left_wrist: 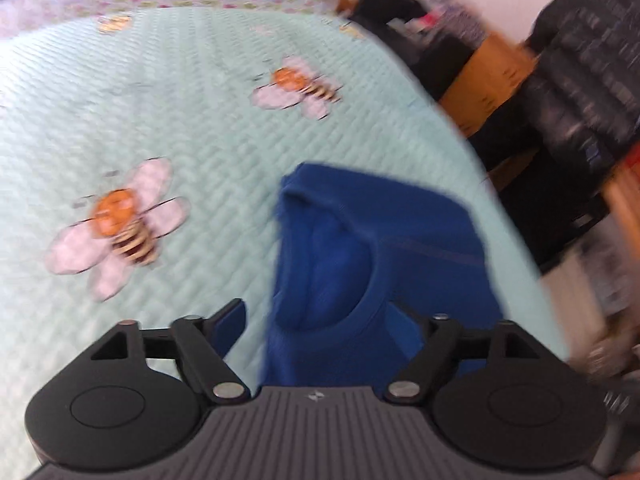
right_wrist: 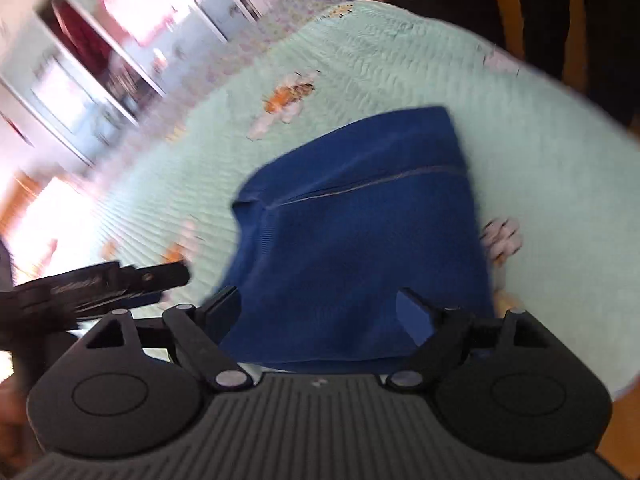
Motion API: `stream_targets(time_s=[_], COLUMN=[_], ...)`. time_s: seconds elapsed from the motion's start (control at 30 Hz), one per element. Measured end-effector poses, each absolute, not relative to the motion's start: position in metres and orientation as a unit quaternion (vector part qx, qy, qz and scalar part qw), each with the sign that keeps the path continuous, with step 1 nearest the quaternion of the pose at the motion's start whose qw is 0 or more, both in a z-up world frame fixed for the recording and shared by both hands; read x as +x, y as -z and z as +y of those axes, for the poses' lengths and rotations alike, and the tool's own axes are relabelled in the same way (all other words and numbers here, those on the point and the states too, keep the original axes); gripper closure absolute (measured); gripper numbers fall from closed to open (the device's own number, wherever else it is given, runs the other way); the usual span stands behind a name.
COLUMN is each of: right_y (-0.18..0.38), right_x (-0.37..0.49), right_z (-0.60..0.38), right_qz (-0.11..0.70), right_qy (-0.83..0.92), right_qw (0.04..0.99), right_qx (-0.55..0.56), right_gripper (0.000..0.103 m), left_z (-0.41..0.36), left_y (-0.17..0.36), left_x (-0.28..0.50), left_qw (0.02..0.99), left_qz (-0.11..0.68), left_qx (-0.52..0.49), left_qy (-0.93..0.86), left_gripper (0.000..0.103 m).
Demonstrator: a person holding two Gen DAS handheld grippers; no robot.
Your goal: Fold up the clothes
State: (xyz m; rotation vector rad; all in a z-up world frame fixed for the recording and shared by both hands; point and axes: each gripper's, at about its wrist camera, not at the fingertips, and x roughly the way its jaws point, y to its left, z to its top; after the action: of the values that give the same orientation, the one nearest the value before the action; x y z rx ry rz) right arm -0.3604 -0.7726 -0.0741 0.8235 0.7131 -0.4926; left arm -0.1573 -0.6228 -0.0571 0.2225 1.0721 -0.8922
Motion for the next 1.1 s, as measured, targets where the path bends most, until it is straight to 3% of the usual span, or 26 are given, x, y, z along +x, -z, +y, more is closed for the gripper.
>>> stream_targets(time_s=[0.1,0.27,0.43,0.6,1.1], right_y=[0.039,0.003,-0.008,-0.007,0.007], right_x=[-0.340,-0.330,-0.318,-0.314,-0.308], right_z=[-0.769,-0.760,-0.747,-0.740,-0.744], right_qz=[0.401,0.441,0.517,0.546,0.559], right_qy=[0.269,0.269,0.251,0.234,0.228], right_qw=[0.818,0.815,0.785,0.771,0.761], right_qx=[0.312,0.264,0.231,0.230,0.236], right_gripper=[0.018,0.018,0.018,0.019,0.019], left_z=[-0.630,-0.646,-0.649,-0.643,-0.654], left_y=[0.046,0.029,0.021,0.029,0.039], left_x=[-0.168,-0.181,-0.195,-0.200,-0.197], left_qw=[0.758,0.743,0.717,0.691,0.695], left_qz=[0.508,0.517,0.551,0.590,0.592], left_qx=[0.151,0.230,0.246,0.249,0.264], left_qy=[0.380,0.356,0.349,0.334,0.311], left_gripper=[0.019,0.015,0.012,0.012,0.012])
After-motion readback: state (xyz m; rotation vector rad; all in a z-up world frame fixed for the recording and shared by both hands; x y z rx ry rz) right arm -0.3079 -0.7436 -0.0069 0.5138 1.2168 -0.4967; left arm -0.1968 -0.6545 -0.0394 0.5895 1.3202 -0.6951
